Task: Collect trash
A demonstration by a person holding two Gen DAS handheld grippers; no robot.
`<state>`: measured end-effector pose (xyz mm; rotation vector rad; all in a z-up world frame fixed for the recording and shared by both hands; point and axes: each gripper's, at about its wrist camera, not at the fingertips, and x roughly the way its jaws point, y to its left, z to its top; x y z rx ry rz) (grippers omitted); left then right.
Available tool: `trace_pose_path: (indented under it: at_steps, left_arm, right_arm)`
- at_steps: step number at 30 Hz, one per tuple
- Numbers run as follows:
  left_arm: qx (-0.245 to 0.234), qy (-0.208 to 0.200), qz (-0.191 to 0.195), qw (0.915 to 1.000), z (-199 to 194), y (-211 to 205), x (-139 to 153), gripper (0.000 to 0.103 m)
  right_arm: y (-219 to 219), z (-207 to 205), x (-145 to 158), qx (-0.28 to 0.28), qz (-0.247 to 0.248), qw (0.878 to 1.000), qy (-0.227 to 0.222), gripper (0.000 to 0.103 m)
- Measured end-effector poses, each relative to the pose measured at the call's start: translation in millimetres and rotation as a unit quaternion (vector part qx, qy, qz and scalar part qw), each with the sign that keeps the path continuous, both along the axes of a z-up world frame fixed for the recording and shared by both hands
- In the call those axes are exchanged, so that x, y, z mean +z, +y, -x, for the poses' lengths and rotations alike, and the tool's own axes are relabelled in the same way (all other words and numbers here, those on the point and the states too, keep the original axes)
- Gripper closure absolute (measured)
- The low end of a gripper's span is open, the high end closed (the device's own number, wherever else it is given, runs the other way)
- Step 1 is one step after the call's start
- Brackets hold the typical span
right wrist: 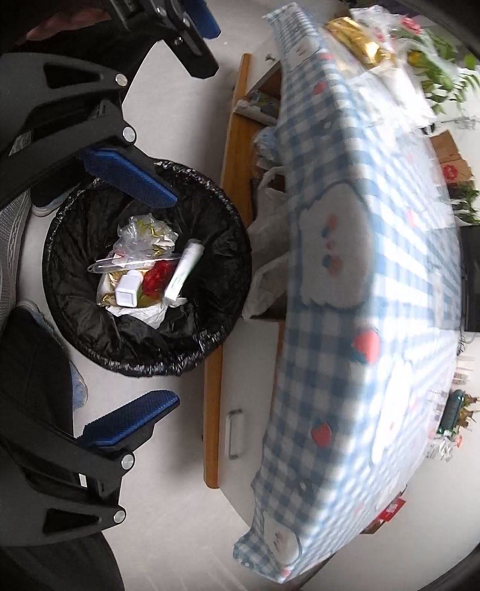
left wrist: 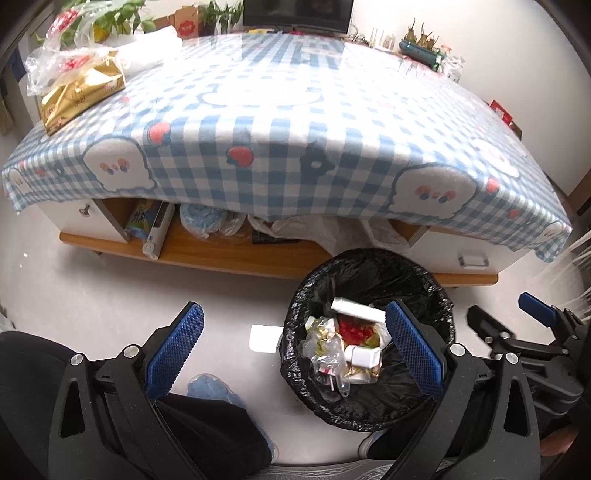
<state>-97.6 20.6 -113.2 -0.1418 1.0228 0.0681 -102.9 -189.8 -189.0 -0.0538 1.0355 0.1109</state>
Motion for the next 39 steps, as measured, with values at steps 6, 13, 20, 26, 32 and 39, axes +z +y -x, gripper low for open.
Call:
trace_pose_path:
  at_steps: [6, 13, 20, 26, 32, 39]
  left_arm:
    - [-0.023, -0.038, 0.018, 0.9989, 17.0, -13.8, 39.2, 0.006]
    - [-0.055, -0.085, -0.005, 0.9948, 49.6, -42.6, 92.4, 0.006]
    - [-0.056, -0.103, -0.019, 0.9929, 70.9, -48.6, 121.9, 0.006]
    - [-0.056, -0.109, -0.015, 0.9924, 78.8, -49.8, 132.3, 0.006]
    - [-0.054, -0.110, -0.015, 0.9923, 79.5, -50.3, 133.5, 0.006]
    - [-0.051, -0.106, -0.013, 0.9929, 79.9, -47.9, 132.2, 0.006]
  right_arm:
    - [-26.9, 18.6, 50.2, -0.011, -0.019, 0.999, -0.036, 0.008]
    - [-37.0, 59.4, 108.9, 0.001, -0.004, 0.995, -0.099, 0.008]
    - [-47.0, 88.3, 143.5, -0.005, -0.010, 0.992, -0.129, 0.008]
    - [-49.7, 97.0, 156.6, -0.008, -0.015, 0.990, -0.141, 0.008]
    - [-50.0, 97.5, 157.2, -0.009, -0.014, 0.990, -0.141, 0.008]
    - [-50.0, 97.1, 156.8, -0.010, -0.014, 0.990, -0.141, 0.008]
